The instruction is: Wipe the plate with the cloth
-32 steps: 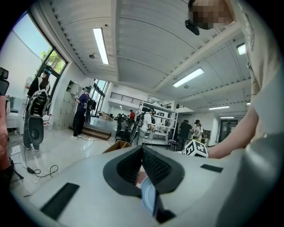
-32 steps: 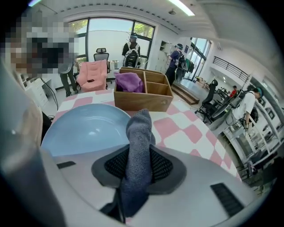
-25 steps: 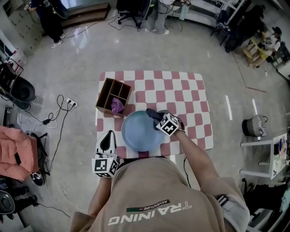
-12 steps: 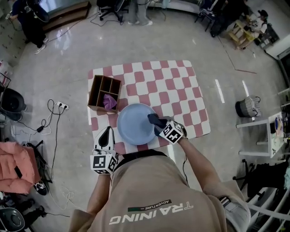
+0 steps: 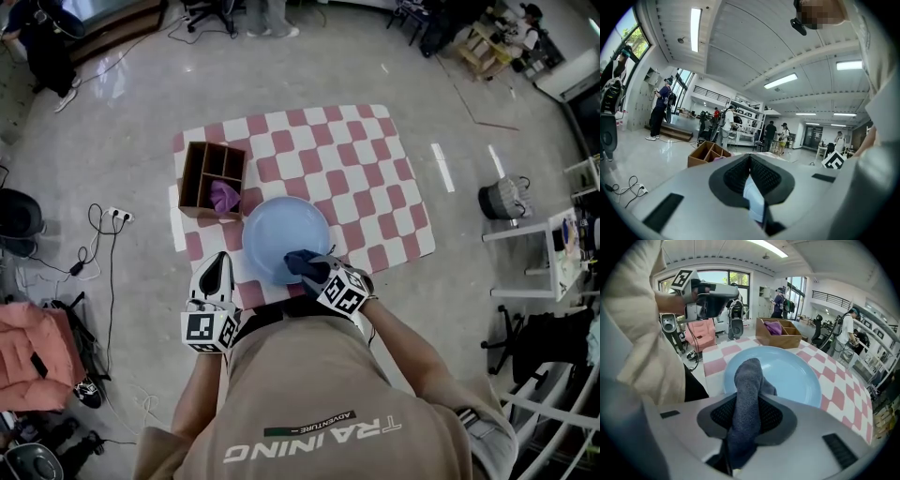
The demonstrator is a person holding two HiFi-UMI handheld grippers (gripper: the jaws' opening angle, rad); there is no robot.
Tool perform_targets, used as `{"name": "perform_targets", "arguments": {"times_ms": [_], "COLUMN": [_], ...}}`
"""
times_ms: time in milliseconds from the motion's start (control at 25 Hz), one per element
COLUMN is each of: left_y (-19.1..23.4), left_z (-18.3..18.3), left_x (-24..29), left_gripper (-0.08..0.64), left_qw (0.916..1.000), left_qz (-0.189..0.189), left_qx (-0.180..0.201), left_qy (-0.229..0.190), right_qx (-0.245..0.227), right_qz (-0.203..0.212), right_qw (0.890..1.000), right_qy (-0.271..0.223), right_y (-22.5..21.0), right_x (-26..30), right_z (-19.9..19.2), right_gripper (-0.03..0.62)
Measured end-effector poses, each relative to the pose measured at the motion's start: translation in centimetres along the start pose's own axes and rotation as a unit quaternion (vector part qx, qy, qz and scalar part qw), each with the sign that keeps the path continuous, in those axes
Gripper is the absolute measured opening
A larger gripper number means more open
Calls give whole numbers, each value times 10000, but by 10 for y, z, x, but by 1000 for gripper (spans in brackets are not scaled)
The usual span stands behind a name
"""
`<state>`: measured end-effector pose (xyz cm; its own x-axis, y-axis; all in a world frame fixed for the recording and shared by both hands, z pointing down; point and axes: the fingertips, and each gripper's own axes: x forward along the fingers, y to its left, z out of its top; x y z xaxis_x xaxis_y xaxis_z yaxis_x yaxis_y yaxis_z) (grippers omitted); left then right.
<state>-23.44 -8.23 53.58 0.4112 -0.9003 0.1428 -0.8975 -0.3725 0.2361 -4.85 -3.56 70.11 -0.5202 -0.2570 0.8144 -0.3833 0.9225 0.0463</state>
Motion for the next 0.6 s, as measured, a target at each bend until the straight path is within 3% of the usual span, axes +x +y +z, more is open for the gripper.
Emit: {"name": "perform_targets", "arguments": {"times_ms": [320, 600], "left_y": [17, 46], "left_z": [3, 5], "left_x": [-21, -33], "left_gripper": [11, 11], "left_qw": [10000, 9995], "left_qz": [75, 302], "left_qx": [28, -5], "left_qy": [32, 41], "right_qx": [-467, -967], "right_qz": [489, 734], "right_qw": [9973, 9919], "right_qy": [-289, -365], "right_y": [56, 58], "right_x": [35, 68], "right_z": [57, 105], "right_gripper": [117, 117]}}
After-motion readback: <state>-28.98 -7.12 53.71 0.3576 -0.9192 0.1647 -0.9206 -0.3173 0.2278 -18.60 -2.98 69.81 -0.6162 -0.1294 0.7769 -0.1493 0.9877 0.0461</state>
